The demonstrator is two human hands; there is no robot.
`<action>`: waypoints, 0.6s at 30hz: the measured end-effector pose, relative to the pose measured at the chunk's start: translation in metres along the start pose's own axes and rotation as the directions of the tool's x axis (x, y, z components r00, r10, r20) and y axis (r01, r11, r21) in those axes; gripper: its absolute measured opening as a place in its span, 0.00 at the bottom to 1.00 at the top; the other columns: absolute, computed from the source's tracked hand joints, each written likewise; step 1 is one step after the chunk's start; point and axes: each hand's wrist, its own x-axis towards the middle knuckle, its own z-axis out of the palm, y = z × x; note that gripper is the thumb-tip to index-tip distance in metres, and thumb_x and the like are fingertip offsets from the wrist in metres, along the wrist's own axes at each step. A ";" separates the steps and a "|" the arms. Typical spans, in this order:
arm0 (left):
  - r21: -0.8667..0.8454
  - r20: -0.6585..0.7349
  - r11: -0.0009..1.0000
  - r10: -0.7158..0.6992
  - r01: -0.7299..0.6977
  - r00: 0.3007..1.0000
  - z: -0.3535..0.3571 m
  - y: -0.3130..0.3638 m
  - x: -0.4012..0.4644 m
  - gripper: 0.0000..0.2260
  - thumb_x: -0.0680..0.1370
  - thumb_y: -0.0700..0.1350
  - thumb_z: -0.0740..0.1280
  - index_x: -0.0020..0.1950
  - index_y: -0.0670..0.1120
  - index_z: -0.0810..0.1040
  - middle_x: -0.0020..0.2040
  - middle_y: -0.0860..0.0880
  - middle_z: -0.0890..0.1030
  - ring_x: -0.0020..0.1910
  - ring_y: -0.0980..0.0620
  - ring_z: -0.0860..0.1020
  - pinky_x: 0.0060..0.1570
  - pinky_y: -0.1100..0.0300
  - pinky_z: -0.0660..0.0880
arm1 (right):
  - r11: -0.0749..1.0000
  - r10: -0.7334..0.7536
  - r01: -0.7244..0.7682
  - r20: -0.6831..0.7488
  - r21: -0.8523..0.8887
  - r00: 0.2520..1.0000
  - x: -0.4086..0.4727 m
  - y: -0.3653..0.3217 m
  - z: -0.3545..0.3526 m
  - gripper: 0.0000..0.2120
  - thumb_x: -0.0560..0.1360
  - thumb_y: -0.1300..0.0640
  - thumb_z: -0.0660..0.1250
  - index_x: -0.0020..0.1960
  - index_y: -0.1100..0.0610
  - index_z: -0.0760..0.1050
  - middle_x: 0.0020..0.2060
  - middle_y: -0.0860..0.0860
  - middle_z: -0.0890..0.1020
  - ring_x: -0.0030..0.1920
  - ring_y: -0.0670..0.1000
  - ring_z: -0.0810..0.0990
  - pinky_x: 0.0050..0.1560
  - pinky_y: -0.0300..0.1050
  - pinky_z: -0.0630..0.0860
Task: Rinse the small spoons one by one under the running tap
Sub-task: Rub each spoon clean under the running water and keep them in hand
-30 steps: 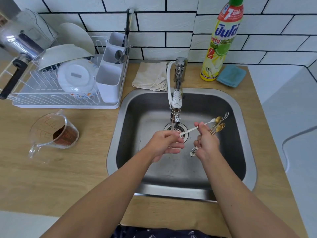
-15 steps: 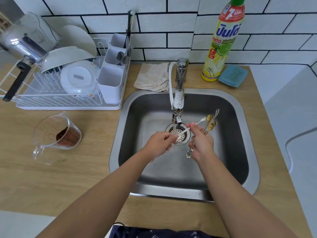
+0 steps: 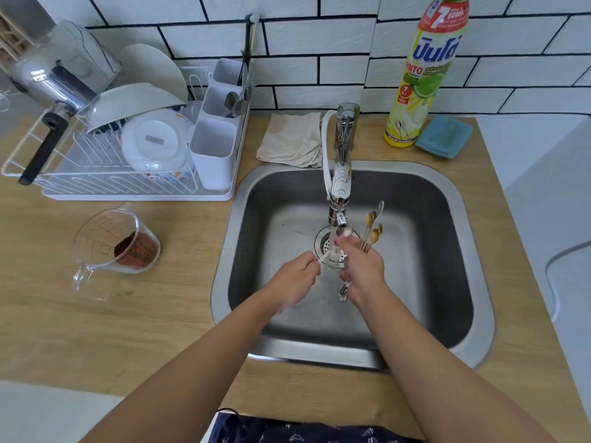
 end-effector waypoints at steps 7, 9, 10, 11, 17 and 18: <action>-0.132 0.038 0.984 -0.113 0.117 0.993 -0.003 0.000 0.000 0.10 0.78 0.46 0.56 0.40 0.49 0.73 0.30 0.52 0.68 0.27 0.53 0.61 0.25 0.62 0.55 | 1.000 -0.010 0.010 -0.018 -0.004 1.000 0.004 -0.004 -0.005 0.08 0.72 0.59 0.79 0.44 0.53 0.80 0.22 0.42 0.71 0.21 0.43 0.57 0.20 0.37 0.56; -0.138 0.035 0.982 -0.127 0.131 0.991 -0.005 -0.004 -0.002 0.10 0.78 0.45 0.56 0.40 0.49 0.73 0.30 0.52 0.67 0.28 0.52 0.60 0.26 0.61 0.54 | 1.000 -0.015 0.016 -0.051 0.011 0.999 0.009 -0.009 -0.007 0.05 0.73 0.58 0.78 0.45 0.54 0.82 0.22 0.42 0.74 0.19 0.42 0.60 0.21 0.37 0.58; -0.133 0.034 0.981 -0.134 0.138 0.990 -0.006 -0.006 -0.003 0.10 0.78 0.45 0.55 0.39 0.49 0.72 0.30 0.51 0.67 0.28 0.52 0.60 0.26 0.60 0.54 | 1.000 -0.023 0.023 -0.039 -0.019 0.999 0.008 -0.008 -0.007 0.05 0.73 0.58 0.78 0.45 0.53 0.83 0.24 0.42 0.75 0.19 0.41 0.62 0.21 0.36 0.59; -0.114 0.030 0.983 -0.140 0.142 0.990 -0.007 -0.006 -0.003 0.10 0.78 0.46 0.55 0.39 0.49 0.71 0.30 0.51 0.67 0.28 0.52 0.60 0.27 0.60 0.54 | 0.998 -0.031 0.031 -0.010 -0.059 0.999 0.005 -0.005 -0.006 0.05 0.73 0.58 0.78 0.46 0.53 0.83 0.26 0.42 0.77 0.19 0.40 0.64 0.21 0.36 0.60; 0.225 -0.058 0.961 -0.153 0.163 0.986 -0.020 -0.016 0.000 0.21 0.82 0.57 0.48 0.40 0.49 0.74 0.43 0.44 0.77 0.42 0.44 0.75 0.43 0.52 0.68 | 0.984 -0.071 0.081 0.070 -0.160 0.995 -0.003 0.005 -0.001 0.09 0.73 0.55 0.78 0.52 0.51 0.82 0.38 0.45 0.87 0.24 0.41 0.66 0.24 0.39 0.62; 0.236 -0.092 0.952 -0.179 0.196 0.980 -0.022 -0.018 0.001 0.26 0.81 0.62 0.47 0.43 0.48 0.78 0.46 0.43 0.79 0.47 0.42 0.77 0.47 0.51 0.69 | 0.987 -0.070 0.080 0.080 -0.140 0.994 -0.003 0.006 0.000 0.08 0.75 0.54 0.76 0.52 0.52 0.81 0.41 0.48 0.89 0.23 0.41 0.66 0.23 0.38 0.61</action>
